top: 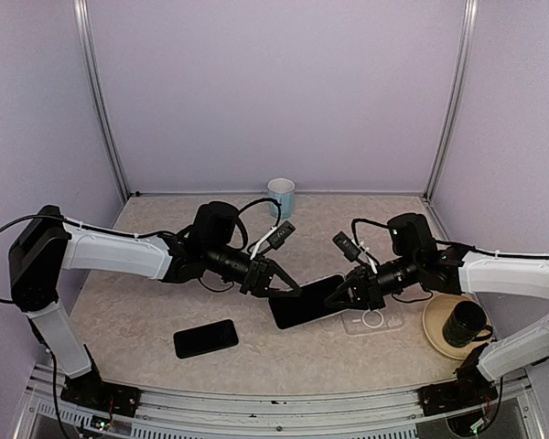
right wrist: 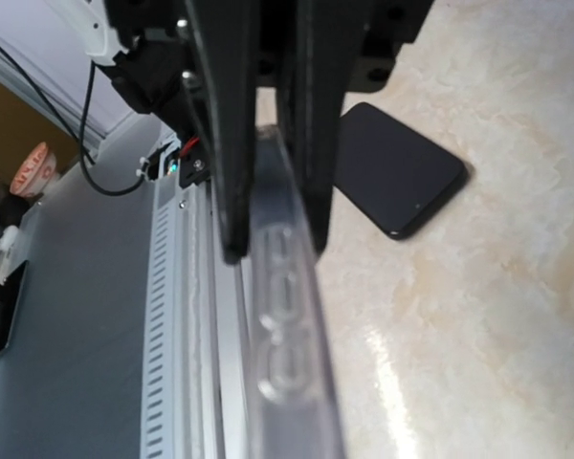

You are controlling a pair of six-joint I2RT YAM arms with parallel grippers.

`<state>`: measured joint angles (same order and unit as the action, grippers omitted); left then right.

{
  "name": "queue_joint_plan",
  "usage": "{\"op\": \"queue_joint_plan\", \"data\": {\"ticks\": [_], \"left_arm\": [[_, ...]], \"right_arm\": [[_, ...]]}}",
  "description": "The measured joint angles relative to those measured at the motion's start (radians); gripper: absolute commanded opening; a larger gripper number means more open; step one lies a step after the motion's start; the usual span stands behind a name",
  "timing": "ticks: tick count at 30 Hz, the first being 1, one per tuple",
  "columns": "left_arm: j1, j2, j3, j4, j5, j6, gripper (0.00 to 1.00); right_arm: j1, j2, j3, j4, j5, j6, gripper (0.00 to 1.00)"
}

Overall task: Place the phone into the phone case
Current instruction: Press the corner of the phone case at the bottom left corner of the phone case, then press the corner of the phone case at the bottom right corner of the phone case.

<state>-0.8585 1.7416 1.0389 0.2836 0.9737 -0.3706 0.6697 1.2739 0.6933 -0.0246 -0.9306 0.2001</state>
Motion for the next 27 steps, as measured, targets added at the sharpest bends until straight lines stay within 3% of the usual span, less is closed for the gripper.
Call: {"op": "queue_joint_plan", "data": {"ticks": [3, 7, 12, 19, 27], "left_arm": [[-0.002, 0.000, 0.000, -0.002, -0.015, 0.010, 0.03], [-0.002, 0.000, 0.000, -0.002, -0.034, 0.005, 0.40], [0.023, -0.011, -0.011, 0.001, -0.099, -0.062, 0.55], [0.100, -0.085, -0.109, 0.114, -0.143, -0.177, 0.63], [0.098, -0.075, -0.122, 0.243, -0.147, -0.277, 0.64]], "right_arm": [[-0.005, -0.001, -0.001, -0.001, 0.001, 0.008, 0.00], [-0.009, -0.001, -0.002, 0.001, 0.004, 0.018, 0.00], [-0.040, -0.003, -0.005, 0.020, 0.050, 0.042, 0.00], [-0.121, -0.045, -0.030, 0.084, 0.059, 0.106, 0.00], [-0.154, -0.106, -0.058, 0.182, 0.027, 0.180, 0.00]]}}
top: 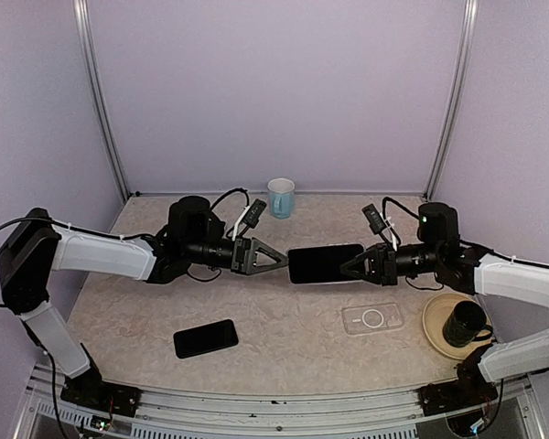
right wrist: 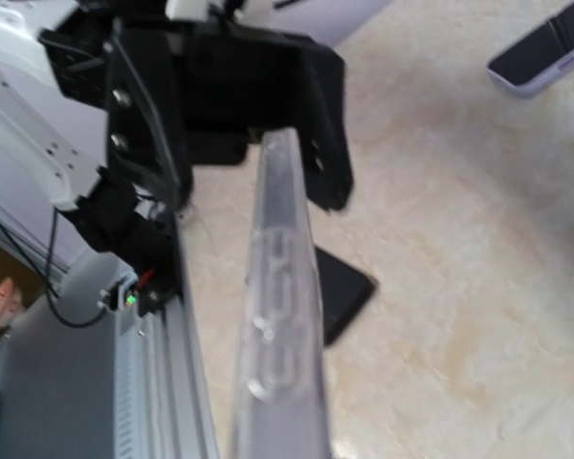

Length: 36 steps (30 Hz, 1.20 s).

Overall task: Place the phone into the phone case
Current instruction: Press the corner of the phone case at the bottom right corner of the phone case.

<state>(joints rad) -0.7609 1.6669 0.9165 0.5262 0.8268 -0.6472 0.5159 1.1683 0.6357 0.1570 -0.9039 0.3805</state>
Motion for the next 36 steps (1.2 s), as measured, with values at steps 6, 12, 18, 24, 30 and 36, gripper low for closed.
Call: {"op": "queue_joint_plan", "data": {"ticks": [6, 12, 18, 24, 30, 36], "left_arm": [[-0.049, 0.071, 0.040, 0.044, 0.012, -0.026, 0.61], [-0.078, 0.103, 0.069, 0.062, 0.038, -0.035, 0.34], [-0.078, 0.104, 0.072, 0.097, 0.074, -0.018, 0.01], [-0.077, 0.118, 0.073, 0.122, 0.084, -0.014, 0.13], [-0.064, 0.127, 0.064, 0.155, 0.080, -0.051, 0.54], [-0.014, 0.127, 0.053, 0.180, 0.091, -0.068, 0.66]], "right_arm": [[-0.007, 0.000, -0.037, 0.122, -0.055, 0.091, 0.00], [-0.008, 0.017, -0.058, 0.256, -0.106, 0.192, 0.00], [-0.017, 0.038, -0.059, 0.287, -0.117, 0.230, 0.00], [-0.023, 0.045, -0.059, 0.274, -0.122, 0.216, 0.00], [-0.028, 0.054, -0.058, 0.238, -0.117, 0.177, 0.00], [-0.029, 0.063, -0.040, 0.176, -0.138, 0.158, 0.00]]}}
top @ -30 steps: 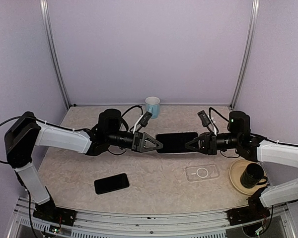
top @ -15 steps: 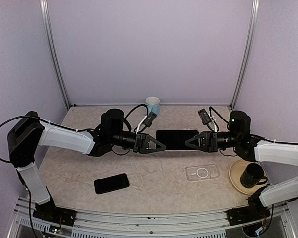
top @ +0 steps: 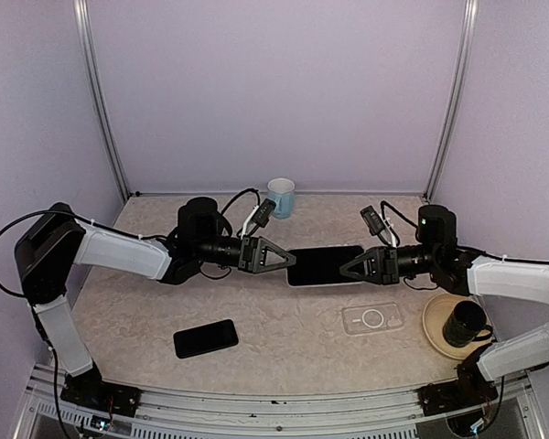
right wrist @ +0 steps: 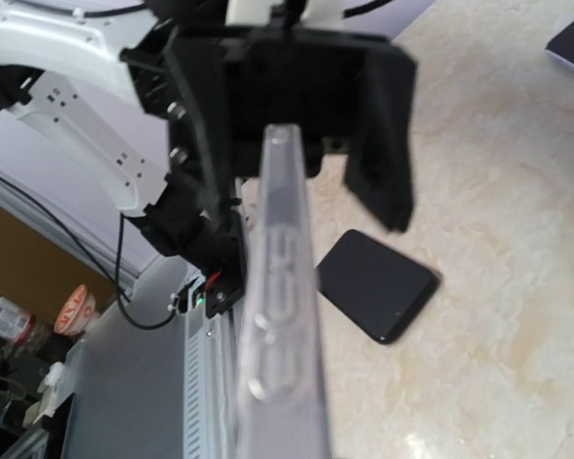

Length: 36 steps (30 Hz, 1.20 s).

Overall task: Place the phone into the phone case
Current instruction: Press the corner of the phone case at the bottom right corner of the phone case, then pass from the right arm to the left

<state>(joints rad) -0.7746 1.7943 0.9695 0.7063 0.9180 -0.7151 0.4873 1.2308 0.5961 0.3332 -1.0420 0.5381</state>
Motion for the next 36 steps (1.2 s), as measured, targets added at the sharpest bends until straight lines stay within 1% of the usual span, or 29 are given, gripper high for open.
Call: {"op": "queue_joint_plan", "data": {"ticks": [4, 7, 10, 13, 21, 27, 31, 36], "left_arm": [[0.017, 0.000, 0.005, -0.009, 0.018, 0.023, 0.71], [0.017, 0.000, 0.042, -0.074, 0.031, 0.071, 0.75], [0.017, 0.000, 0.084, -0.129, 0.045, 0.122, 0.84], [0.017, 0.000, 0.123, -0.197, 0.049, 0.180, 0.86], [0.017, 0.000, 0.234, -0.426, 0.065, 0.346, 0.85], [0.012, 0.003, 0.301, -0.576, 0.070, 0.444, 0.84], [-0.011, 0.024, 0.357, -0.678, 0.066, 0.511, 0.83], [-0.054, 0.044, 0.380, -0.793, 0.064, 0.589, 0.78]], "right_arm": [[0.000, 0.002, 0.005, -0.011, -0.030, -0.002, 0.00], [0.000, 0.007, 0.010, -0.026, -0.052, -0.006, 0.00], [0.000, 0.011, 0.013, -0.046, -0.064, -0.018, 0.00], [0.000, 0.013, 0.016, -0.066, -0.074, -0.035, 0.00], [0.009, 0.029, 0.033, -0.145, -0.097, -0.097, 0.00], [0.058, 0.059, 0.083, -0.212, -0.097, -0.160, 0.00], [0.074, 0.076, 0.095, -0.230, -0.097, -0.183, 0.00], [0.077, 0.099, 0.098, -0.244, -0.097, -0.201, 0.00]]}}
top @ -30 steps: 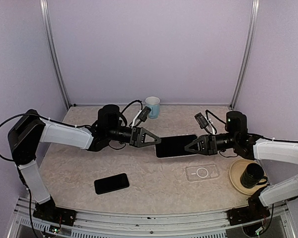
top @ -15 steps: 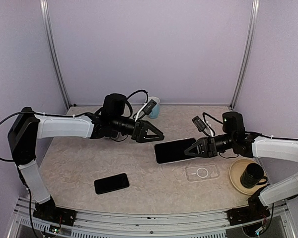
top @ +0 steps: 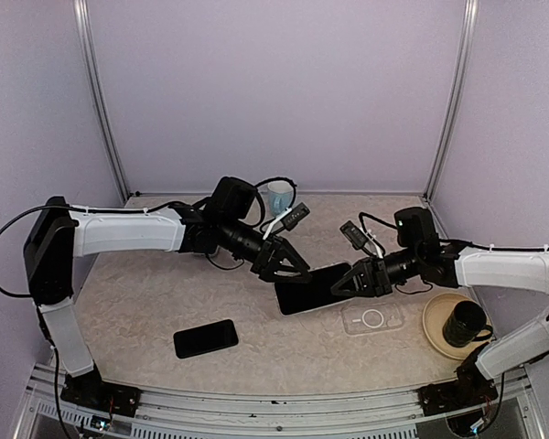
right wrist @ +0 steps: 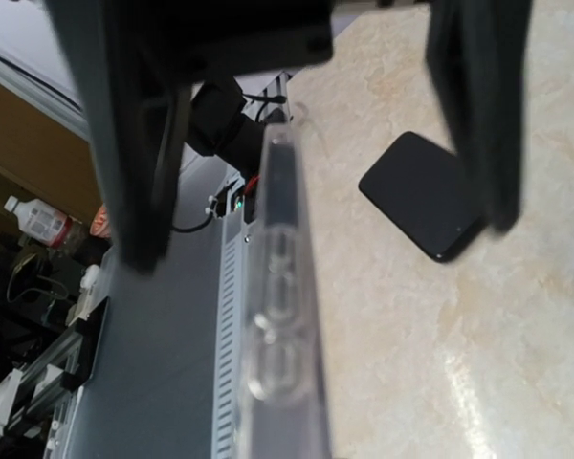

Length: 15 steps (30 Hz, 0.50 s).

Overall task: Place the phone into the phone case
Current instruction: Pass from the right arm to the left

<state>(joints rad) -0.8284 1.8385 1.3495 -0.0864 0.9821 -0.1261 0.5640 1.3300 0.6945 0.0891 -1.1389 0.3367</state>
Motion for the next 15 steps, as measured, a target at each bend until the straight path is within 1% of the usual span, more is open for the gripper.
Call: {"op": "queue_joint_plan", "data": {"ticks": [3, 5, 11, 15], "left_arm": [[-0.014, 0.008, 0.002, -0.048, 0.000, 0.027, 0.70], [-0.016, 0.014, 0.010, -0.079, 0.000, 0.041, 0.63], [-0.019, 0.029, 0.043, -0.140, -0.003, 0.084, 0.35], [-0.021, 0.033, 0.048, -0.156, -0.002, 0.098, 0.13]], "right_arm": [[0.004, 0.008, 0.004, -0.018, 0.000, -0.009, 0.00], [0.004, 0.017, 0.015, -0.032, 0.000, -0.018, 0.00], [0.005, 0.034, 0.034, -0.056, 0.000, -0.045, 0.00], [0.005, 0.043, 0.034, -0.071, 0.002, -0.055, 0.00]]}}
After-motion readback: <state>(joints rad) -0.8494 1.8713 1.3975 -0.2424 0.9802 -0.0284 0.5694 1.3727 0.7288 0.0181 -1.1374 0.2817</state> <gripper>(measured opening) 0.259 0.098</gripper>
